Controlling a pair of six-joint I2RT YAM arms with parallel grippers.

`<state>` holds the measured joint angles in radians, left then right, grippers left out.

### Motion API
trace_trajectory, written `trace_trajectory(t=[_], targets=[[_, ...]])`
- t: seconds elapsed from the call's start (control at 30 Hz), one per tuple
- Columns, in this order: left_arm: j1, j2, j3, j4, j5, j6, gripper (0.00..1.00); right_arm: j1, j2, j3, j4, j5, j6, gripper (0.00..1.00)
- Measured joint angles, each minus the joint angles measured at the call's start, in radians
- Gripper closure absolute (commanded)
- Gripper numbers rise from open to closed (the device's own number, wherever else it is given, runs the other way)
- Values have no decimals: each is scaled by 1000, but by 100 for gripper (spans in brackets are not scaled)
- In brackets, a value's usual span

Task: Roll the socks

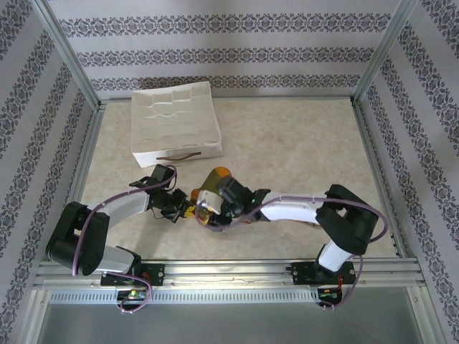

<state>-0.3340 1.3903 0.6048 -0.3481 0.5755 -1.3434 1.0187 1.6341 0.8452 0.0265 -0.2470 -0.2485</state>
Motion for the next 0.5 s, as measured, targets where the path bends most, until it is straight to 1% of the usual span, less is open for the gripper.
trace_trajectory(t=[0.1, 0.2, 0.37, 0.43, 0.5], targets=[[0, 0, 3, -21, 0, 0, 100, 94, 6, -4, 39, 179, -92, 43], [0, 4, 11, -36, 0, 0, 100, 141, 48, 6, 66, 305, -167, 43], [0, 16, 25, -50, 0, 4, 100, 175, 168, 79, 76, 413, -246, 50], [0, 22, 28, -53, 0, 7, 100, 175, 199, 98, 76, 441, -262, 58], [0, 23, 29, -55, 0, 8, 100, 175, 220, 112, 76, 463, -274, 75]])
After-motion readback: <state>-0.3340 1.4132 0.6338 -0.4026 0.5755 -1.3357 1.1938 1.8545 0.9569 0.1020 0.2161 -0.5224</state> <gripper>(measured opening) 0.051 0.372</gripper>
